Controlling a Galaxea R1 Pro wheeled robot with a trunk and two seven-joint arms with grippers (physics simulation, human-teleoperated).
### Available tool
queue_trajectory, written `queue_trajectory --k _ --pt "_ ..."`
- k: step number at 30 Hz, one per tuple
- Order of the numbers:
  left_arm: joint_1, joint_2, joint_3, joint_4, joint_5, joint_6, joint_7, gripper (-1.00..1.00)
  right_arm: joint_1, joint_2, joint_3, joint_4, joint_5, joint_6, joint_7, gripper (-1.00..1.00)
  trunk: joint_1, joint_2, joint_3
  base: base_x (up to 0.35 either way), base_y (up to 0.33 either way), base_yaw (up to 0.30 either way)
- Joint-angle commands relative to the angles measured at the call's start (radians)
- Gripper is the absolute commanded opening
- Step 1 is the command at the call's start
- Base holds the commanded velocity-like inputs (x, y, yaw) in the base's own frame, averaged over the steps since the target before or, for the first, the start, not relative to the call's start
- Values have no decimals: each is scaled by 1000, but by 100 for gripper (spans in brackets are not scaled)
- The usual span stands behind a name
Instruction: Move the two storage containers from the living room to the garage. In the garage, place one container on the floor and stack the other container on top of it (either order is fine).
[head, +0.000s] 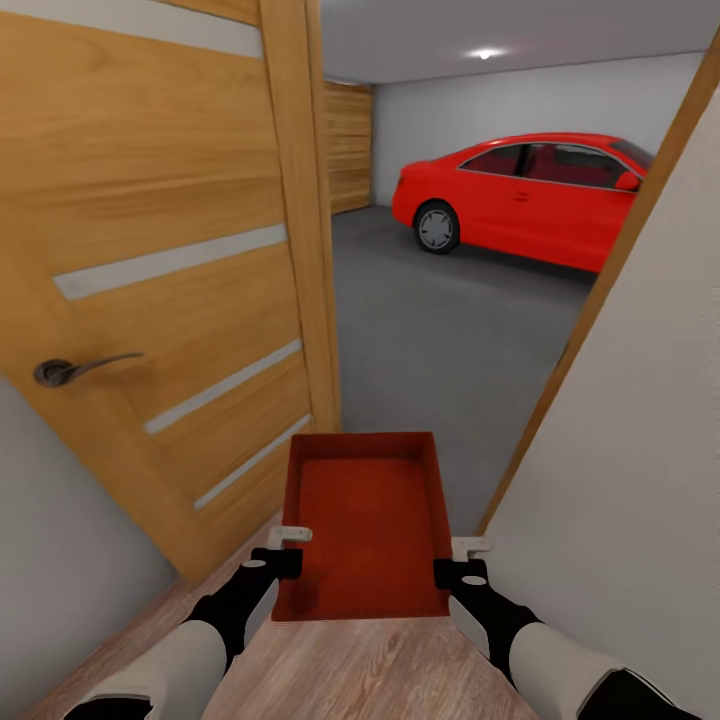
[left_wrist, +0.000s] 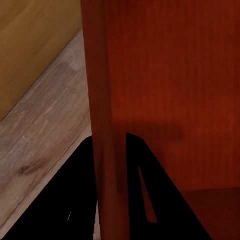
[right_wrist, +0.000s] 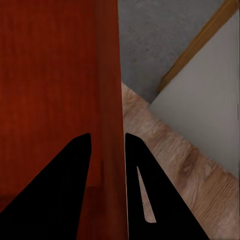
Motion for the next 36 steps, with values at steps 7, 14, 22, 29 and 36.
queue_trajectory --k 7,14,22,29,36 --pt "1 -4 -25 14 9 3 5 -100 -2 1 -4 -1 13 -3 -12 -100 0 -1 -1 28 19 -287" --pt "1 -4 -25 14 9 4 5 -100 -2 1 -4 -1 13 -3 -12 -100 0 -1 -1 1 0 -272" --pt "1 -4 -26 14 9 9 5 -100 -2 1 -3 -1 13 -2 -12 -100 0 -1 -1 128 172 -37" --pt "1 -4 -26 14 9 9 5 -100 -2 1 -3 -1 13 -3 -12 -100 0 -1 -1 190 268 -1" --pt "1 -4 -26 15 9 8 5 -100 -2 1 -4 -1 13 -3 -12 -100 0 -1 -1 191 270 -8"
